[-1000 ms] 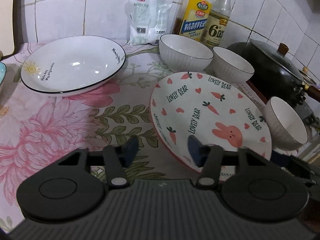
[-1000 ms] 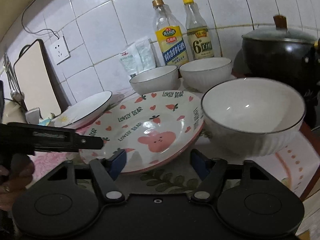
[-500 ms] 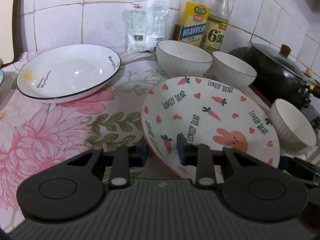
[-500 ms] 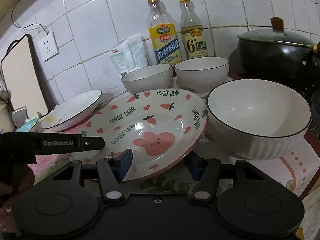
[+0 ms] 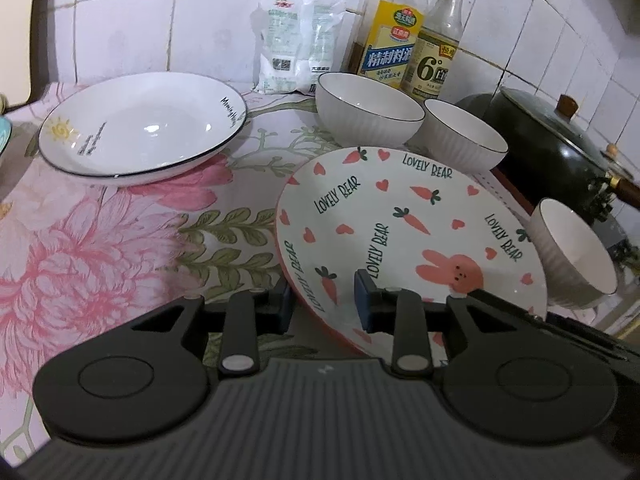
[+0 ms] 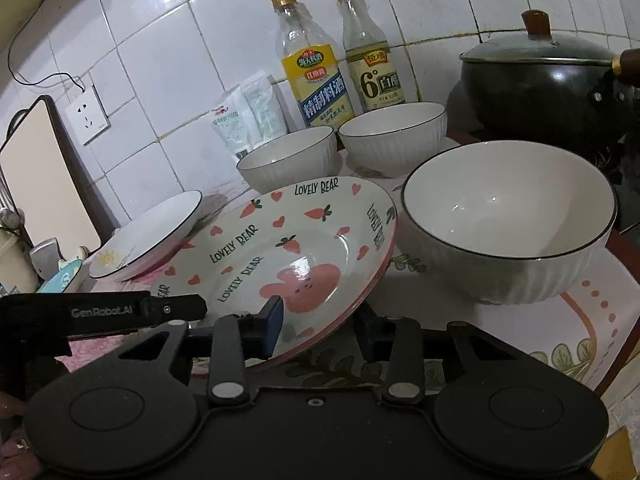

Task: Organize plates and bowls
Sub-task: 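Close both grippers on the rim of the bunny plate, then lift the bunny plate and carry it over the white plate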

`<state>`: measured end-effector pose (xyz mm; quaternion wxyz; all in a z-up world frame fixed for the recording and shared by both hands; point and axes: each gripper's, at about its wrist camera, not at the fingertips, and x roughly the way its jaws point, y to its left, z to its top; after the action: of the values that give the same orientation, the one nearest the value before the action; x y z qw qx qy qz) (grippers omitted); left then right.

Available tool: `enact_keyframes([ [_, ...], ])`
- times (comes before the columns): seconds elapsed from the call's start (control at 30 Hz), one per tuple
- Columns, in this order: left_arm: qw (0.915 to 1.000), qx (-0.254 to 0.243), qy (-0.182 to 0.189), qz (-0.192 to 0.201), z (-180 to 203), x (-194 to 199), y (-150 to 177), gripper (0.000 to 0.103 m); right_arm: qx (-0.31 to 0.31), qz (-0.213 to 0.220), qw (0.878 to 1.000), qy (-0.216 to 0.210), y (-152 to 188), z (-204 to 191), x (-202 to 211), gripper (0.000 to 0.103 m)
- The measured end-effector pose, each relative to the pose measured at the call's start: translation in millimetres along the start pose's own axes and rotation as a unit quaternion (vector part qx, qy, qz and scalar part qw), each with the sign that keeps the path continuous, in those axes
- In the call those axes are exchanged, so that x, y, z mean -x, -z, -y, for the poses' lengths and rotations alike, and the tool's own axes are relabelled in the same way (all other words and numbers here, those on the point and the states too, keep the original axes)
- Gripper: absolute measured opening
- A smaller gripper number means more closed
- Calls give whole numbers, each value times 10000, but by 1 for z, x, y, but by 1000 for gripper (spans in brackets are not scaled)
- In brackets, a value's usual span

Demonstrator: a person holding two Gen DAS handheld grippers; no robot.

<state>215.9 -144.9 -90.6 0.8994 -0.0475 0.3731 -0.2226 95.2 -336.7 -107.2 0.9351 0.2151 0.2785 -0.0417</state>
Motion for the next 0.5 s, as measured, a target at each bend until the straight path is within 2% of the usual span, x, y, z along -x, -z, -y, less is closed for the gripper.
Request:
enact_keyframes([
  [0.37,9996,-7,-269,58,-13,29,6,29,48,-301,9984,-485,1,-12,1,42],
  [0.5,9993,-11,-351,123,-16,43,8,29,141,-284,9975,-633,1,-21,6,42],
])
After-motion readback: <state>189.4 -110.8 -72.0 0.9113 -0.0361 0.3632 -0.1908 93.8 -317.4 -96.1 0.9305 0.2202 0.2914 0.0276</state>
